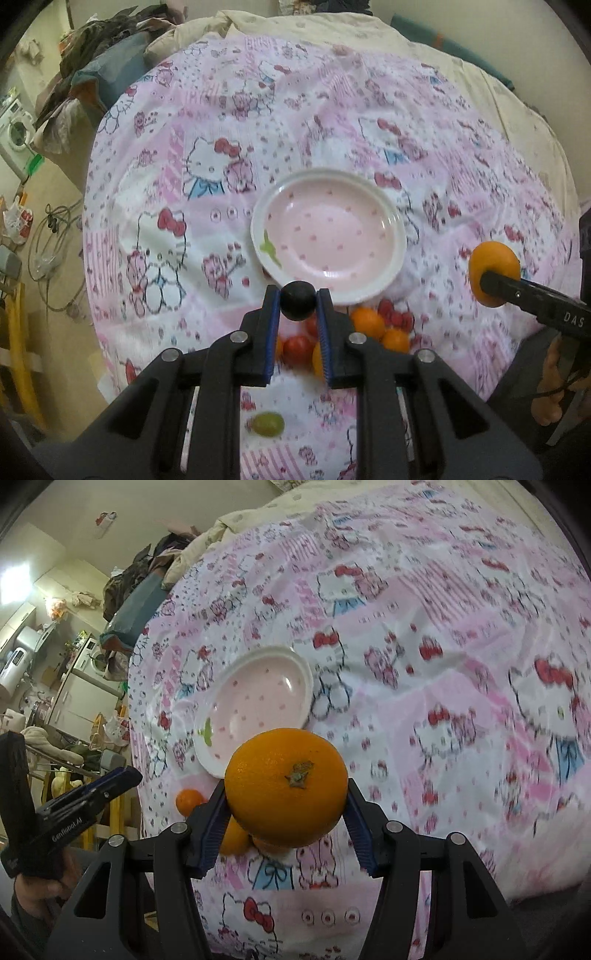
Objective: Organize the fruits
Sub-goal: 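Carry the orange and the dark grape over the white plate with both grippers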
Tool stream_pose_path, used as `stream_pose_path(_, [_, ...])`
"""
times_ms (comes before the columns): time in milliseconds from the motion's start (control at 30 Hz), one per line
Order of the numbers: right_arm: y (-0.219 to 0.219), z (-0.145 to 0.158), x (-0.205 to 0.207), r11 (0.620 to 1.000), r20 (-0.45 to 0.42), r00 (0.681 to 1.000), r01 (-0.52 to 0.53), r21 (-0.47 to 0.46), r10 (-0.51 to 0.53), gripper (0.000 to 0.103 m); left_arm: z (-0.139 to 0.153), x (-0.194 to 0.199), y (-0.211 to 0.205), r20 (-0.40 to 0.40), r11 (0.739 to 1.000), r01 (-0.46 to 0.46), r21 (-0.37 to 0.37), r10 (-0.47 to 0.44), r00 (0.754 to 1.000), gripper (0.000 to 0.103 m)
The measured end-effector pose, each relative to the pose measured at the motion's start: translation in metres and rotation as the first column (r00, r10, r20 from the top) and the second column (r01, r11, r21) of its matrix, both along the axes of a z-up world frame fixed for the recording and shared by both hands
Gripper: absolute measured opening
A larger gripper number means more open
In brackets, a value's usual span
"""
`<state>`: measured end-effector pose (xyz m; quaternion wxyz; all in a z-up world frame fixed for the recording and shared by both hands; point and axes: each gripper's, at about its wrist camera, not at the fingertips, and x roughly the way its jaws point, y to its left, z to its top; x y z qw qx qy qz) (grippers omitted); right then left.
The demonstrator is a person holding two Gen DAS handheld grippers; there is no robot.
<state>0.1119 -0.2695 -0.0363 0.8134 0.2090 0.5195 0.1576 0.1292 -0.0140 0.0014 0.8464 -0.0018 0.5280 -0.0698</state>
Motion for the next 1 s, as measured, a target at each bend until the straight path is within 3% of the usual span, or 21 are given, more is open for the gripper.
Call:
stream_pose_path(433, [0.009, 0.013, 0.065, 0.996, 0.078, 0.994, -0.072, -0.049, 0.076, 0.061, -0.006, 0.056, -0.004, 0.017, 1.0, 0.018, 0.023, -0.018, 1.0, 0.016])
stream_pose_path(1000, [0.058, -0.024, 0.151, 0.965, 0.036, 0.97, -0.237, -0.113, 0.242, 0.061, -0.049, 0.109, 0.011, -0.051, 0.999, -0.032, -0.017, 0.032, 0.998, 0.016])
